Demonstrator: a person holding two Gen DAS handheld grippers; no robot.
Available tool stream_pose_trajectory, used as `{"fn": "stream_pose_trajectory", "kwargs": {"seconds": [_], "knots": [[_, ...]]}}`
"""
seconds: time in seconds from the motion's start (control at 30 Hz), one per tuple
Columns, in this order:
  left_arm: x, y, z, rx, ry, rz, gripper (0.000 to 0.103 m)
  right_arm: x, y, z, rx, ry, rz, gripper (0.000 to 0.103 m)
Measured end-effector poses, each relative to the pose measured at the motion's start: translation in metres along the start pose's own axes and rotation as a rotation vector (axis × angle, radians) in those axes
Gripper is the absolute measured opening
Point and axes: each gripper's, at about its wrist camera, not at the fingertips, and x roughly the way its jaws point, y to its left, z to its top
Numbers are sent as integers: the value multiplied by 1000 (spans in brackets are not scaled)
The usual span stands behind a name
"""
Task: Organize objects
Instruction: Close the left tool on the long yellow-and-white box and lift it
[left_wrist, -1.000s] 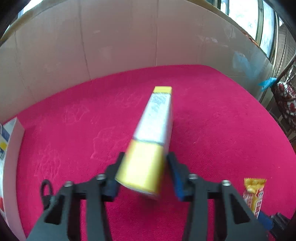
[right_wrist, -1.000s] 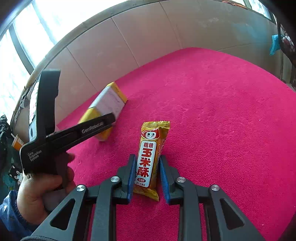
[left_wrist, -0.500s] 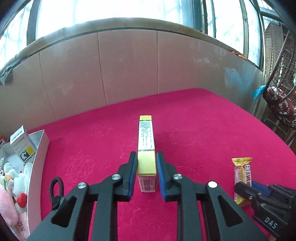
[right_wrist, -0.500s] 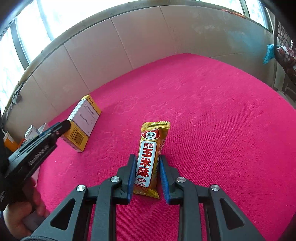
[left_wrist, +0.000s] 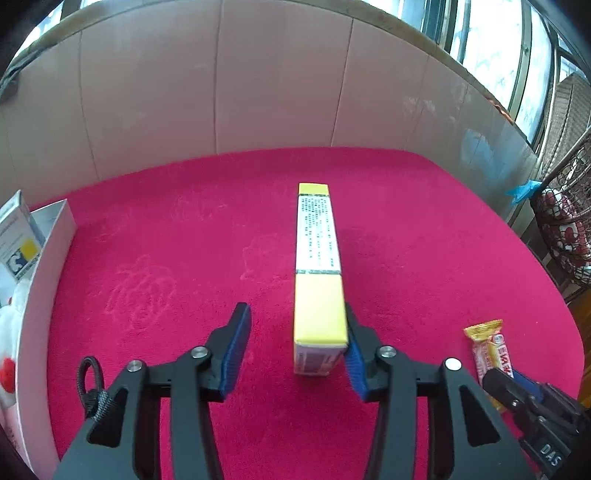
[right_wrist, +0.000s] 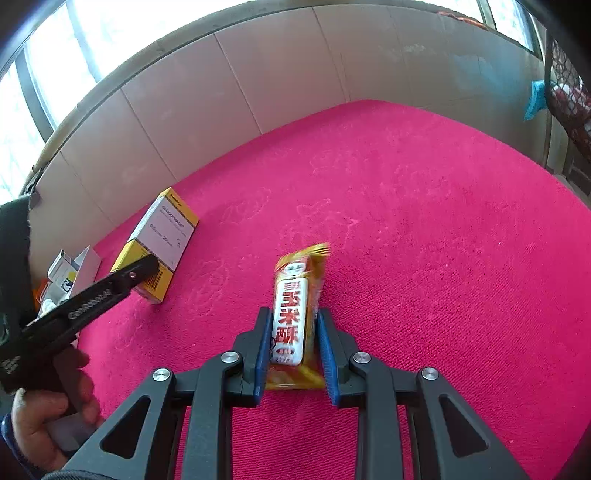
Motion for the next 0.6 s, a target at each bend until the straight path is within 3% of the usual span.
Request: {"fn": "stream_pose_trajectory", "kwargs": {"seconds": [0.1, 0.23, 0.43, 0.47, 0.57, 0.6], "knots": [[5, -2, 8, 1, -9, -12, 54, 0, 0, 0, 0, 1, 1, 27], [20, -7, 18, 25, -1, -52, 76, -1, 0, 0, 1, 1, 3, 27], [42, -18, 16, 65, 81, -17, 76, 0, 5, 0, -20, 9, -4, 29], [44, -19, 16, 65, 86, -13, 76, 2, 11, 0, -58, 19, -11, 31], [49, -27, 16, 105, 101, 15, 82, 8, 28, 2, -148, 34, -30, 60], [51, -30, 15, 121, 107, 21, 84, 11, 32, 2, -162, 38, -45, 65]]}}
